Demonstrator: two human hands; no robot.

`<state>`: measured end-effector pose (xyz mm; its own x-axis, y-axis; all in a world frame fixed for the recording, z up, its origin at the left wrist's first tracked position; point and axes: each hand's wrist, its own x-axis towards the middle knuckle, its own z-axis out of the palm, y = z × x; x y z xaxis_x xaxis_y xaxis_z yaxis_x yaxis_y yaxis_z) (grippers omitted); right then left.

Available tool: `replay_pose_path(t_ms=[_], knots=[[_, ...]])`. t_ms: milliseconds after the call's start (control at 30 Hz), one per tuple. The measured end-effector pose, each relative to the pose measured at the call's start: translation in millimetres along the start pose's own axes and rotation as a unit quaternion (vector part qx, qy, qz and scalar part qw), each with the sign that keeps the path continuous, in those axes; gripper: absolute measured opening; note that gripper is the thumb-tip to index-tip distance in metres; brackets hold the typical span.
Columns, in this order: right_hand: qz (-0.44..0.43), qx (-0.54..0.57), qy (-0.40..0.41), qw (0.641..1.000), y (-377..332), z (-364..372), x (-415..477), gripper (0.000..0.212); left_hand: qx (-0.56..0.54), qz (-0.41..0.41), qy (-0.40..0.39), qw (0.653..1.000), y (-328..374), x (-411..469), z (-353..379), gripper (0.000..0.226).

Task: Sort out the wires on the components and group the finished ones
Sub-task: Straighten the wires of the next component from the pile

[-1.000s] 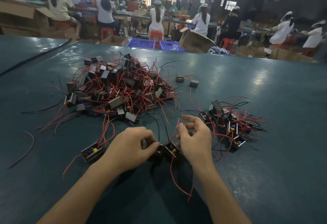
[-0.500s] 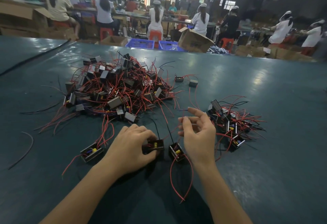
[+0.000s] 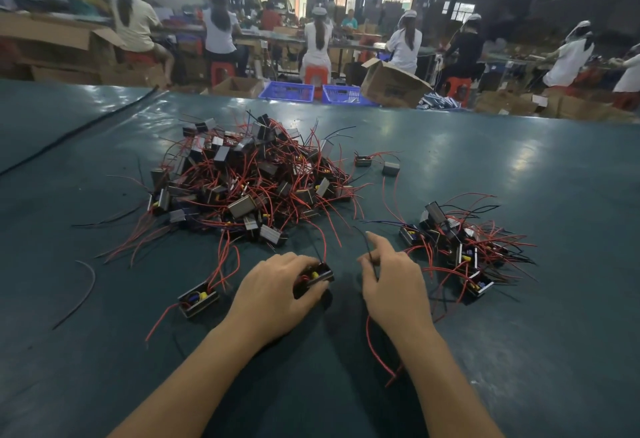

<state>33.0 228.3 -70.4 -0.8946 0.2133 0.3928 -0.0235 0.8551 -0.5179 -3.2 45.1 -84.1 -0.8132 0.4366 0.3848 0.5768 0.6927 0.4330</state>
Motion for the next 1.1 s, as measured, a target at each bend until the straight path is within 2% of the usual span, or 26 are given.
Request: replay_pose_path(t_ms=[133, 267, 300, 400, 500, 600, 667, 733, 833, 867, 933, 967, 1033, 1067, 1100], knots=[[0.008, 0.094, 0.028, 0.995, -2.6, -1.3, 0.7, 0.049, 0.004, -0.001, 0.029, 1.0, 5.8, 1.2, -0.7, 0.037], [0.023, 0.197, 0.048, 0.979, -5.2, -0.2, 2.7, 0.043, -0.029, -0.018, 0.167, 0.985, -0.3, 16.6, -16.0, 0.023], [0.025, 0.216, 0.047, 0.975, -5.6, -0.1, 3.0, 0.039, -0.031, -0.032, 0.177, 0.983, -3.5, 24.1, -18.8, 0.021], [0.019, 0.259, 0.036, 0.965, -6.3, -0.1, 1.8, 0.027, -0.039, -0.084, 0.154, 0.984, -14.0, 47.1, -24.2, 0.035], [0.017, 0.276, 0.037, 0.96, -4.4, 1.0, 1.6, 0.023, -0.025, -0.094, 0.119, 0.988, -25.9, 76.5, -27.2, 0.041], [0.032, 0.294, 0.025, 0.955, -2.9, 4.0, 3.1, 0.025, 0.071, -0.08, 0.013, 0.994, -33.0, 103.8, -24.5, 0.056], [0.031, 0.305, 0.018, 0.952, -4.1, 5.1, 2.0, 0.03, 0.138, -0.066, -0.057, 0.987, -32.3, 112.1, -17.3, 0.06], [0.026, 0.306, 0.017, 0.951, -4.9, 5.3, 1.2, 0.034, 0.185, -0.043, -0.057, 0.98, -32.5, 117.7, -11.0, 0.054], [0.027, 0.302, 0.014, 0.953, -3.9, 6.4, 1.5, 0.035, 0.206, -0.009, 0.017, 0.978, -33.0, 121.2, -6.7, 0.039], [0.028, 0.299, 0.012, 0.954, -3.5, 6.4, 1.3, 0.035, 0.172, 0.0, 0.053, 0.984, -31.3, 120.9, -7.1, 0.037], [0.036, 0.301, 0.009, 0.953, -4.0, 5.6, -0.3, 0.036, 0.008, -0.016, 0.137, 0.99, -22.3, 118.6, -13.2, 0.03], [0.04, 0.308, 0.008, 0.951, -5.2, 4.8, -1.2, 0.037, -0.105, -0.044, 0.172, 0.978, -14.7, 118.2, -19.6, 0.025], [0.047, 0.32, 0.011, 0.946, -8.4, 3.1, -1.3, 0.036, -0.28, -0.088, 0.235, 0.927, -2.2, 119.1, -34.6, 0.016], [0.053, 0.321, 0.014, 0.945, -9.2, 2.9, -0.8, 0.035, -0.309, -0.089, 0.265, 0.909, 1.2, 118.4, -42.4, 0.015], [0.058, 0.322, 0.018, 0.945, -9.5, 2.8, -0.4, 0.034, -0.304, -0.071, 0.284, 0.907, 3.3, 117.2, -49.9, 0.017]])
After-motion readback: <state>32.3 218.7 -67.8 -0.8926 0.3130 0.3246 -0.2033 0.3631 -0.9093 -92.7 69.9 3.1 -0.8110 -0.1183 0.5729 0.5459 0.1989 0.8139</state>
